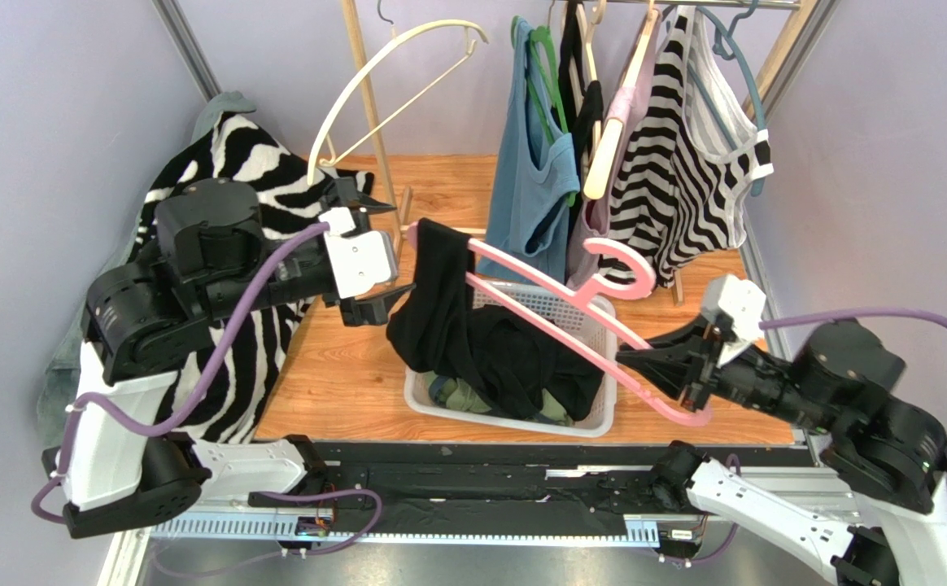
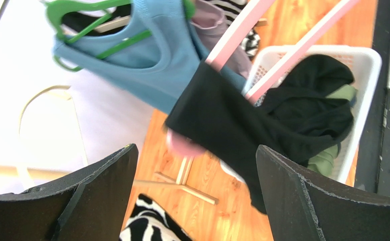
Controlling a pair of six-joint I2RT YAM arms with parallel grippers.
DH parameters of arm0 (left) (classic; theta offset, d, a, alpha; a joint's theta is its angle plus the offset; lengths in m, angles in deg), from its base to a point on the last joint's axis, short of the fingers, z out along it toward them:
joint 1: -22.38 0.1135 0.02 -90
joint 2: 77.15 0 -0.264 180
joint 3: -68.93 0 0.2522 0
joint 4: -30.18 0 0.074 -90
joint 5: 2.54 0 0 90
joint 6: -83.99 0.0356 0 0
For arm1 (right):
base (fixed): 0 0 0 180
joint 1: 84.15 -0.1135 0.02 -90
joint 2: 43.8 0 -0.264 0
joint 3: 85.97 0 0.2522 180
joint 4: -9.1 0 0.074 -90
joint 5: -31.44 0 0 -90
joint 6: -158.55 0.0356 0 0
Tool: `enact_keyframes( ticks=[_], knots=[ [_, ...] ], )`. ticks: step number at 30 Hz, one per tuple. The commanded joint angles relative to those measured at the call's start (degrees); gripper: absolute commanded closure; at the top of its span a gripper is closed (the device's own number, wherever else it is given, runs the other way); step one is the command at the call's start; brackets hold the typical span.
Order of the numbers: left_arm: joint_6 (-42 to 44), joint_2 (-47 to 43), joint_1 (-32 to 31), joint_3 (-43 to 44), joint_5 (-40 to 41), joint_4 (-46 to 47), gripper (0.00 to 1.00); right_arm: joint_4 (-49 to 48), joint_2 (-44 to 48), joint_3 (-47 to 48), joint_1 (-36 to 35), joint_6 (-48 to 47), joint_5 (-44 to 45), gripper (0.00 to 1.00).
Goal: Remove the tank top from the hanger
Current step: Place the tank top in the bin.
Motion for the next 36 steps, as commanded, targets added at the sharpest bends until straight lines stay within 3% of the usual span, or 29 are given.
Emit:
enact_keyframes(
  ticks=[1, 8, 17, 20, 21, 22, 23, 24, 31, 36],
  knots=[
    [-4.43, -0.82, 0.53, -3.55, 3.82, 4.78, 0.04, 0.43, 2.18, 0.73, 0.2, 2.26, 3.75, 1.0],
    [-8.38, -0.82, 0.53, -15.6, -0.92, 4.6, 0.04, 2.54, 2.0, 3.63, 0.2, 2.26, 3.93, 1.0],
    [-11.81, 4.01, 0.53, -16.66, -3.39, 5.57, 0.03, 4.3, 2.18, 6.53, 0.2, 1.82, 4.54, 1.0],
    [-12.52, 5.95, 0.62, -13.59, -4.7, 6.1, 0.28, 5.0, 2.27, 6.53, 0.11, 1.56, 4.81, 1.0],
    [-12.78, 6.73, 0.62, -11.84, -5.06, 6.36, 0.54, 5.18, 2.44, 6.53, 0.2, 1.56, 5.07, 1.0],
    [-12.87, 7.26, 0.62, -10.96, -5.06, 6.27, 0.7, 5.53, 2.44, 6.45, 0.2, 1.21, 5.51, 1.0],
    [-12.87, 7.53, 0.62, -10.16, -5.06, 6.27, 0.96, 6.06, 2.7, 6.44, 0.2, 1.12, 5.77, 1.0],
    [-13.05, 7.79, 0.62, -9.02, -4.19, 6.27, 1.0, 6.23, 2.88, 6.44, 0.2, 1.03, 6.12, 1.0],
    [-14.27, 6.39, 1.32, -7.08, -2.16, 6.62, 1.0, 9.39, 4.55, 7.41, 0.2, 1.12, 9.72, 1.0],
    [-16.39, 5.77, 5.45, -3.23, 2.92, 9.34, 1.0, 14.58, 6.74, 7.76, 0.2, 4.44, 8.94, 1.0]
  ],
)
